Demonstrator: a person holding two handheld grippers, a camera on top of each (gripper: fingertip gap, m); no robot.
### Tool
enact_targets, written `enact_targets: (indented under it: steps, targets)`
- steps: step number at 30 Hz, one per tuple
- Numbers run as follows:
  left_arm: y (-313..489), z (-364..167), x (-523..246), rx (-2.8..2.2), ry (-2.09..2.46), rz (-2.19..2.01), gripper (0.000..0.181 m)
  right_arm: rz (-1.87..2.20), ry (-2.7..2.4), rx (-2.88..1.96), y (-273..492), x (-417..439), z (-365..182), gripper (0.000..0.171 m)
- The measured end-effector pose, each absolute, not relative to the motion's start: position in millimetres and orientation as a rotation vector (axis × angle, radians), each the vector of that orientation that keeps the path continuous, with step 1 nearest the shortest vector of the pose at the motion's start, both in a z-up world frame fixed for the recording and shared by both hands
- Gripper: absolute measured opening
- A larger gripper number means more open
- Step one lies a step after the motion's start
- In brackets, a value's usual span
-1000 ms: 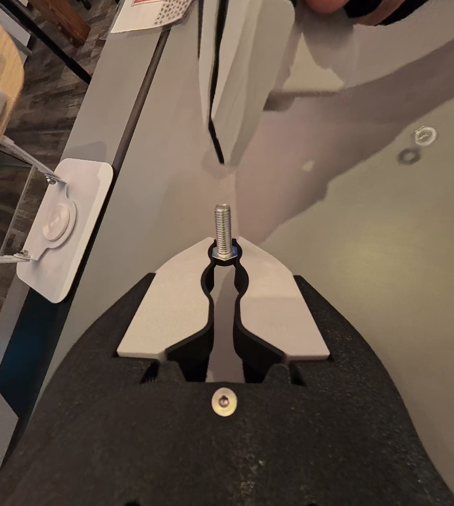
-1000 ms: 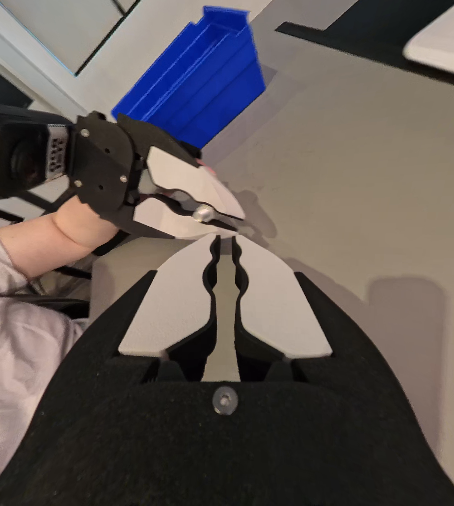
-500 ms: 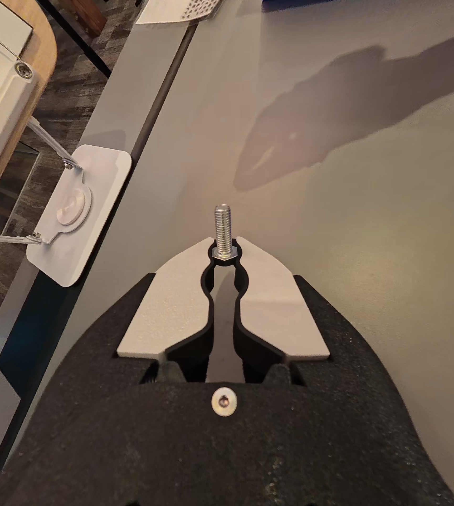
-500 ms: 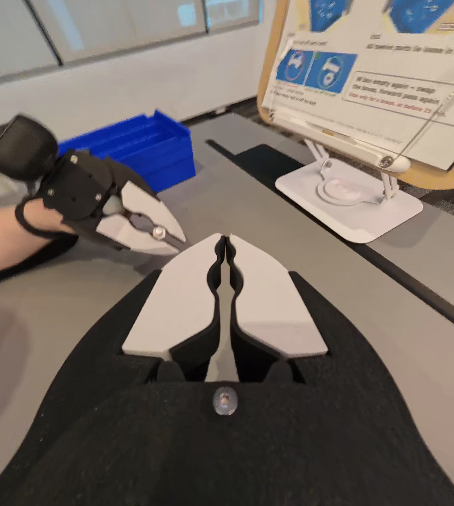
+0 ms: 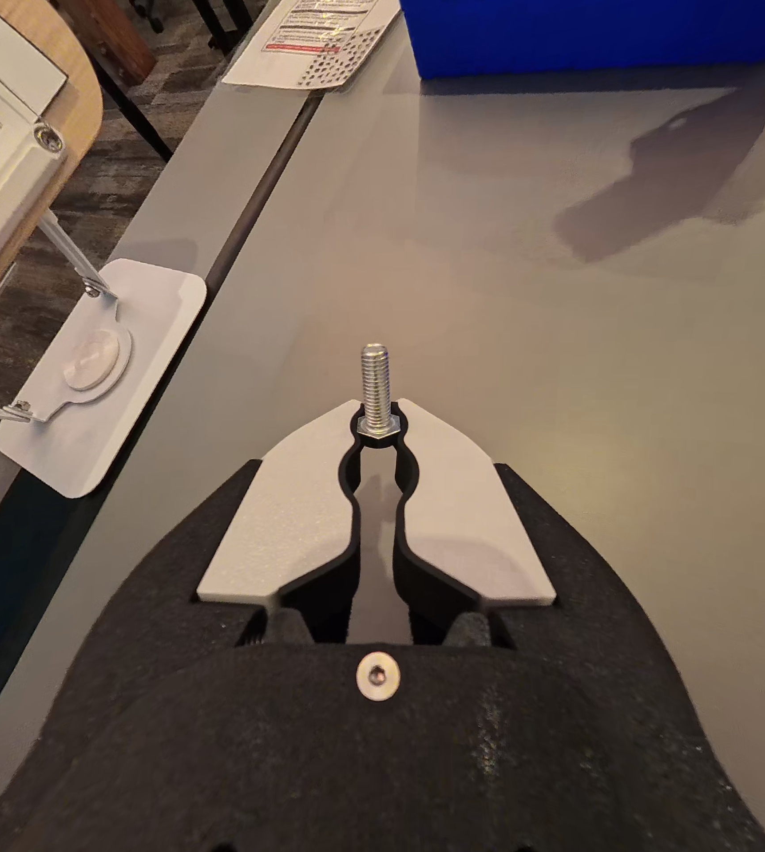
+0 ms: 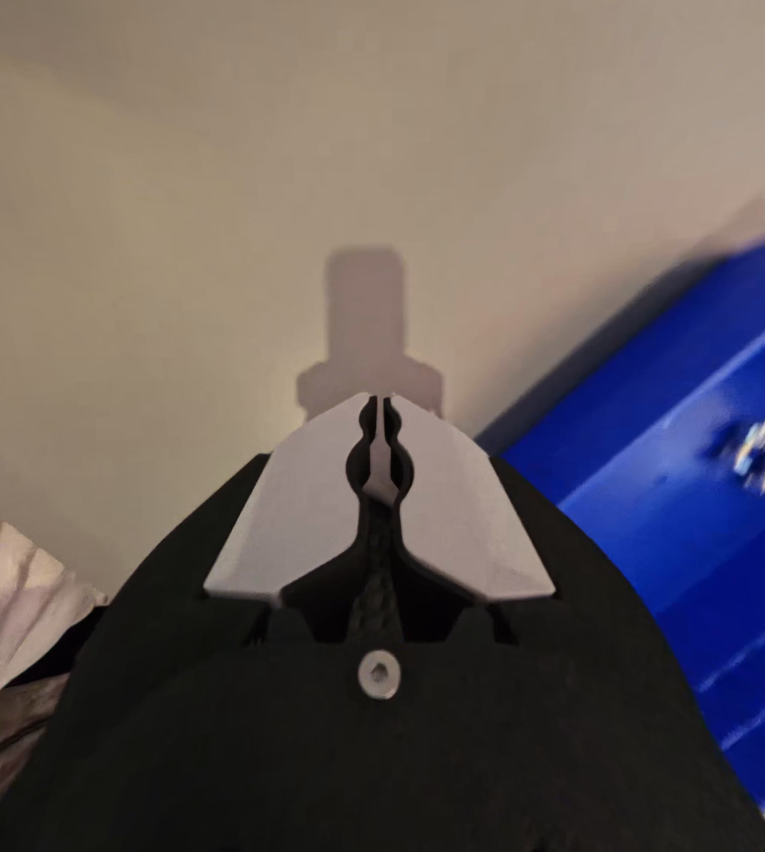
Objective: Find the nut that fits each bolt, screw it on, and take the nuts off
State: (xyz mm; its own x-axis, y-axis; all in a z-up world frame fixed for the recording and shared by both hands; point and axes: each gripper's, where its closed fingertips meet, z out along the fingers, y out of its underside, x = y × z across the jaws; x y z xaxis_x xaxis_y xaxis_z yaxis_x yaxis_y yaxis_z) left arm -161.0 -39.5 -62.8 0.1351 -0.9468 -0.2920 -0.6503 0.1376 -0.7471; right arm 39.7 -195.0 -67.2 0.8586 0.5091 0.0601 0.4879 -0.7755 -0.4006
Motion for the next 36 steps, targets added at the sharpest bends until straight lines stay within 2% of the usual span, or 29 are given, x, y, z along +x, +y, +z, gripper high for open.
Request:
enact_targets:
  steps: [5, 11, 17, 24, 31, 36]
  targets:
    - [-50, -52, -155, -1.559, 1.598, -0.492, 0.009, 0.006, -0.407, -2.716, -245, 64, -110, 0.0]
    - [-65, -43, -151, -1.53, 1.612, -0.525, 0.009, -0.143, -0.147, -2.774, -260, 80, -139, 0.005]
    - [-80, -30, -148, -1.479, 1.634, -0.54, 0.009, -0.358, 0.006, -2.797, -251, 92, -143, 0.0]
    - [-90, -28, -147, -1.476, 1.667, -0.573, 0.009, -0.16, 0.138, -2.806, -242, 81, -136, 0.014]
    - [-96, -25, -146, -1.468, 1.69, -0.592, 0.009, -0.082, 0.237, -2.875, -248, 83, -139, 0.006]
    - [-97, -20, -147, -1.456, 1.684, -0.594, 0.009, -0.197, 0.218, -2.922, -249, 84, -145, 0.011]
